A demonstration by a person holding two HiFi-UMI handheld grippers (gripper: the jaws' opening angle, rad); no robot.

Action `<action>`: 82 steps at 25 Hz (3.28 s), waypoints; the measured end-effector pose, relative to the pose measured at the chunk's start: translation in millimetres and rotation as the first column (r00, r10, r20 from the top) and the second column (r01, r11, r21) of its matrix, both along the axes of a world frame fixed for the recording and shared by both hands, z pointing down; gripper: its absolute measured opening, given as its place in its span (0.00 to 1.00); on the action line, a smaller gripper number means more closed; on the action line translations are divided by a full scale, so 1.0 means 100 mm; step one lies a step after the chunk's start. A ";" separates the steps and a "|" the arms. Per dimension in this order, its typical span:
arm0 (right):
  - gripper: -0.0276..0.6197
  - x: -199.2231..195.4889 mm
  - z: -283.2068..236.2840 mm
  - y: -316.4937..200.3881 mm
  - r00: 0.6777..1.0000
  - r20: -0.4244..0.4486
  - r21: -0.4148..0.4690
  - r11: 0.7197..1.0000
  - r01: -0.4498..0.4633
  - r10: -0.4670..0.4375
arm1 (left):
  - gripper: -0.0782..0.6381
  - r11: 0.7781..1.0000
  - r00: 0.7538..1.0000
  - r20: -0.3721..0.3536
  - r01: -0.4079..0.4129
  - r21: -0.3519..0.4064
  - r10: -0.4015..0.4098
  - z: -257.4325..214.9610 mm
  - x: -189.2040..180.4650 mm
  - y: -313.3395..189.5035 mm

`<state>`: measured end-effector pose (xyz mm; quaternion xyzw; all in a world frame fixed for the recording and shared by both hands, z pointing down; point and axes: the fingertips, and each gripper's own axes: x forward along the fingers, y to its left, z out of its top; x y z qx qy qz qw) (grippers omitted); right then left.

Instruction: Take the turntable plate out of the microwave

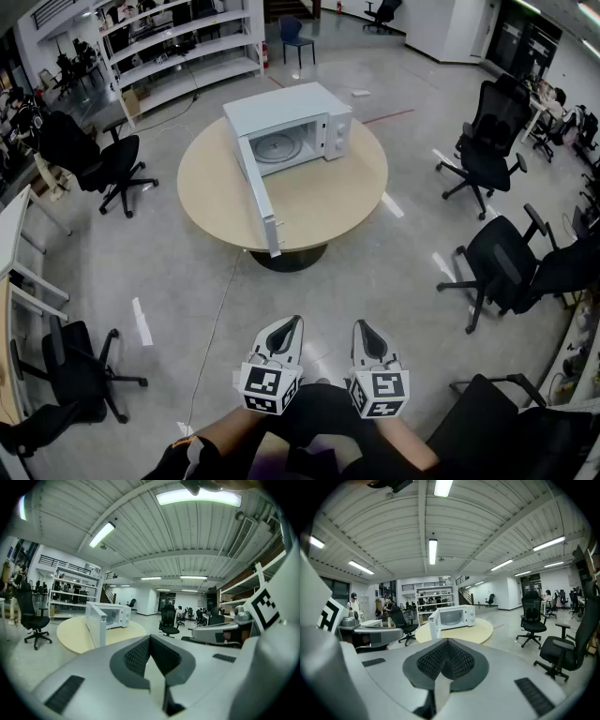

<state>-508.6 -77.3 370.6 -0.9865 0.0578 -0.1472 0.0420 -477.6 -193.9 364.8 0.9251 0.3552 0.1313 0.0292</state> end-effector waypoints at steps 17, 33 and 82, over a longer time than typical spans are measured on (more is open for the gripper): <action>0.07 -0.08 0.28 0.74 0.996 0.030 0.065 0.995 -0.081 0.079 | 0.17 0.993 0.996 0.031 -0.091 0.076 0.089 0.23 -0.06 0.77; 0.07 1.63 0.50 1.11 0.984 0.149 0.003 0.995 -0.101 0.099 | 0.17 0.992 0.988 0.100 -0.122 0.017 0.120 0.45 1.79 1.22; 0.07 5.22 0.23 1.81 0.938 0.047 0.017 0.939 0.343 -0.343 | 0.17 0.948 0.948 0.042 0.313 0.051 -0.316 0.24 4.70 1.83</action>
